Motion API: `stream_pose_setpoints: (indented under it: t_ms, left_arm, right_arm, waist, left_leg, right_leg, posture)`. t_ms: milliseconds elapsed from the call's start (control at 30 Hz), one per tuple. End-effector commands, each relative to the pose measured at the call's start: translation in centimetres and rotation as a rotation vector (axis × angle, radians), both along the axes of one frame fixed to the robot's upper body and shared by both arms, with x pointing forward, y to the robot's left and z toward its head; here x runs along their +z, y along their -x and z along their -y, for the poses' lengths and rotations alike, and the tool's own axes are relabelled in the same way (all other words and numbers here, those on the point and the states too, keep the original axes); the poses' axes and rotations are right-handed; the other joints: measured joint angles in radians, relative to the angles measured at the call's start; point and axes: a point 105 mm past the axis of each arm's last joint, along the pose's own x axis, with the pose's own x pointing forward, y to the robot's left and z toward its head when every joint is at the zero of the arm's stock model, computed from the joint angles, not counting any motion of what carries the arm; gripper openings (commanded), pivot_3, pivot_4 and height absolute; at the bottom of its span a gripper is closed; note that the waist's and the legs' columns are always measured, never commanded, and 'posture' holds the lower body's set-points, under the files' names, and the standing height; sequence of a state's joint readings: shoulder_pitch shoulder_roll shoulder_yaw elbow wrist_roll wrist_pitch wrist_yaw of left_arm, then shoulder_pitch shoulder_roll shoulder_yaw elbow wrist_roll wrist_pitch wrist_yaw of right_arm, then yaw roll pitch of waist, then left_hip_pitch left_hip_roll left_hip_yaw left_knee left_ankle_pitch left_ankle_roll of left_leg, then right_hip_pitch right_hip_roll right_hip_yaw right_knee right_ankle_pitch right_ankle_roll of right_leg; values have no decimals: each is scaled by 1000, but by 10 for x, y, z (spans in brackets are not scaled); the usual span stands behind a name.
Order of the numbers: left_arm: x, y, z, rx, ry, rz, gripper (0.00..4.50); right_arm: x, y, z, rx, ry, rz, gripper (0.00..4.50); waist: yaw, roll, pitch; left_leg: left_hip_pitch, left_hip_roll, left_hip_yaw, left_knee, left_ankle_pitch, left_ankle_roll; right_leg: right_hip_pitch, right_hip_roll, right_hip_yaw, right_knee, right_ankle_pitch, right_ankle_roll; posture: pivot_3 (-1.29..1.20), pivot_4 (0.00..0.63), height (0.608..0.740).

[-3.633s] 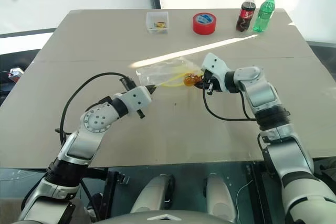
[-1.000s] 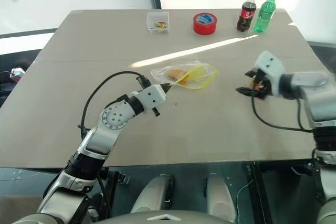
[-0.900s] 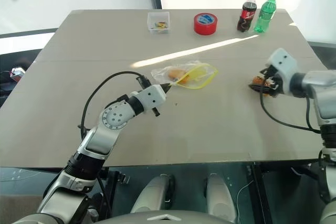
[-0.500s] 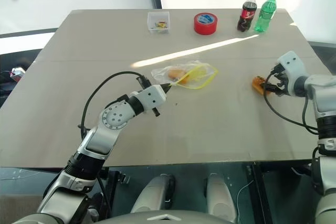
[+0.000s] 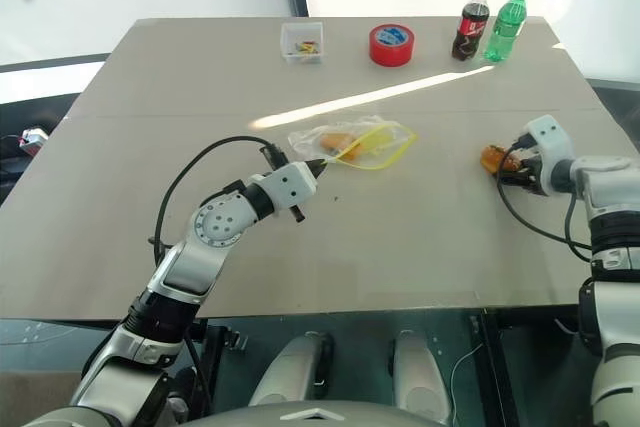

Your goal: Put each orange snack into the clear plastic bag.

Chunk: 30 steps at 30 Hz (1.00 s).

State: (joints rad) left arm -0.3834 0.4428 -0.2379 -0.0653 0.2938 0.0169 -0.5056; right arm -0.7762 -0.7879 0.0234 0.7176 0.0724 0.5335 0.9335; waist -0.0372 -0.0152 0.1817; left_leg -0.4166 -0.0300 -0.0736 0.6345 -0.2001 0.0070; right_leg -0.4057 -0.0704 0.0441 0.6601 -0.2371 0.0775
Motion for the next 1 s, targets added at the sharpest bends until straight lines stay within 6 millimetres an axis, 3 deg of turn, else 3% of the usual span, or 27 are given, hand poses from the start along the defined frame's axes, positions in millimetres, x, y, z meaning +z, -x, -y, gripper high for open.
stream_pose_setpoints:
  t_ms: [33,100,233,333,500,667,1000]
  left_arm:
    - [9,1,1,-8,0,38,0]
    - [8,2,1,-9,0,37,0]
    - [8,2,3,-13,2,37,0]
    - [8,1,4,-17,3,38,0]
    - [9,1,6,-24,5,38,0]
    - [10,2,10,-39,3,48,0]
    - [14,10,21,-107,-6,77,0]
  right_arm:
    - [29,-7,-12,61,18,96,380]
    - [40,-7,-23,117,20,141,380]
    - [63,4,-66,322,-30,239,380]
    - [65,22,-99,488,-22,236,380]
    - [64,31,-142,616,-14,229,380]
    - [56,24,-160,621,-16,193,380]
    - [48,-3,-173,521,21,120,380]
  waist:
    - [0,0,0]
    - [-2,0,0]
    - [-3,0,0]
    - [0,0,0]
    - [2,0,0]
    - [2,0,0]
    - [2,0,0]
  left_leg:
    - [0,0,0,0,0,0]
    - [0,0,0,0,0,0]
    - [0,0,-1,0,0,0]
    - [0,0,-1,0,0,0]
    - [0,0,-3,1,0,0]
    - [0,0,-4,1,0,0]
    - [0,0,-4,1,0,0]
  right_leg:
    - [0,0,0,0,0,0]
    - [0,0,0,0,0,0]
    - [0,0,0,0,0,0]
    - [0,0,-1,0,0,0]
    - [0,0,-1,0,0,0]
    - [0,0,-1,0,0,0]
    - [0,0,-1,0,0,0]
  posture:
    - [0,150,740]
    - [0,150,740]
    - [0,150,740]
    - [0,150,740]
    - [0,150,740]
    - [0,150,740]
    - [0,150,740]
